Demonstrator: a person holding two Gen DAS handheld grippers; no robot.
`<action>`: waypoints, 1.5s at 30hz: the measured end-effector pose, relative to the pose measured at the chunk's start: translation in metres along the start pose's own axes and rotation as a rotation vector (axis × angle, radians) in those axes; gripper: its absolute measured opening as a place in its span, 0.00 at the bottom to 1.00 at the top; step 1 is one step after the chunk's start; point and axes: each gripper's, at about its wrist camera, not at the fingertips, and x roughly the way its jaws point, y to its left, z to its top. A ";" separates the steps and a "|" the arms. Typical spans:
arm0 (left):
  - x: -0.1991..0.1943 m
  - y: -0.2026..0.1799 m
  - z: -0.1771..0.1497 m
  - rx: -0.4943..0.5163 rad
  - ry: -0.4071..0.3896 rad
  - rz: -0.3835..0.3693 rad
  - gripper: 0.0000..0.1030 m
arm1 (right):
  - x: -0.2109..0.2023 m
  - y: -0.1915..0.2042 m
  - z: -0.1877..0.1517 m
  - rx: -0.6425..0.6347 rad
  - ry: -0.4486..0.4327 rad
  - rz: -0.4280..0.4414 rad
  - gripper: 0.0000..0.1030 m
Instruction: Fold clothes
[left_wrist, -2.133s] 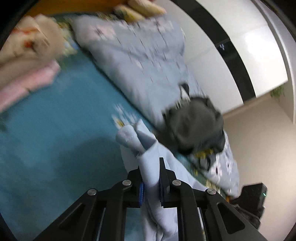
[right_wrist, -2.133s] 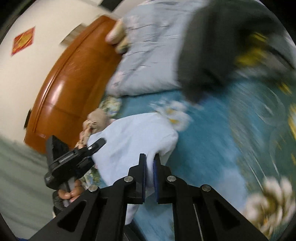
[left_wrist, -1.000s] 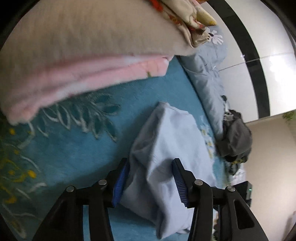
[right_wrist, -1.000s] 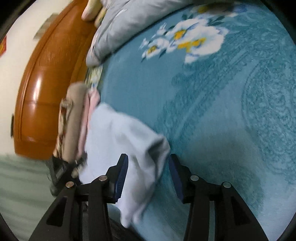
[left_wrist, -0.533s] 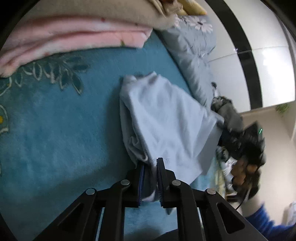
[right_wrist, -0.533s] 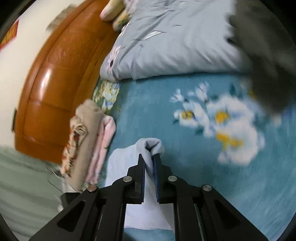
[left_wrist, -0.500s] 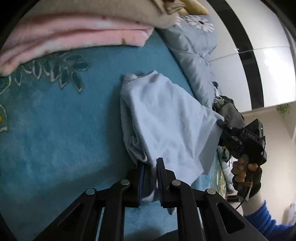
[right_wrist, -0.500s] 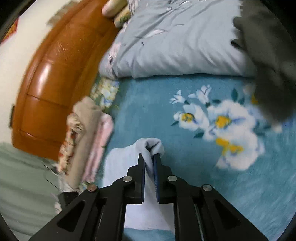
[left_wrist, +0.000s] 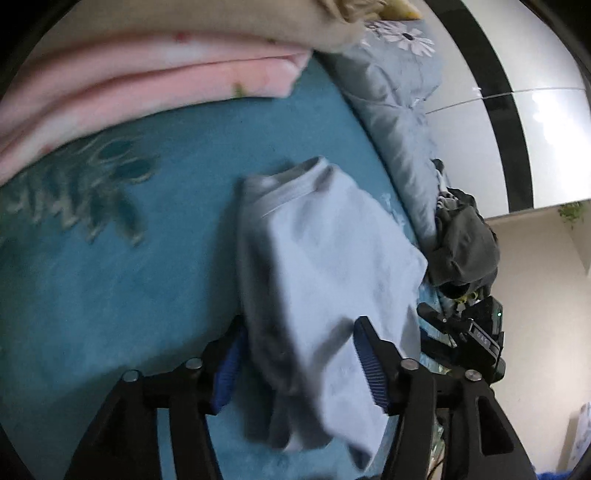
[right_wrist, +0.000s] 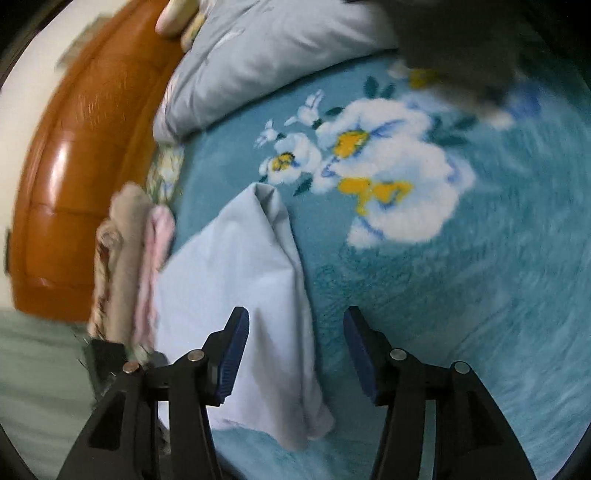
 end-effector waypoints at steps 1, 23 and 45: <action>0.002 -0.002 0.001 0.001 0.002 0.004 0.66 | 0.000 -0.002 -0.002 0.028 -0.011 0.022 0.53; -0.093 -0.055 -0.044 0.091 -0.200 0.152 0.13 | -0.041 0.117 -0.028 -0.094 -0.046 0.126 0.07; -0.263 -0.036 -0.050 0.053 -0.596 0.056 0.13 | -0.004 0.292 -0.027 -0.318 0.105 0.268 0.07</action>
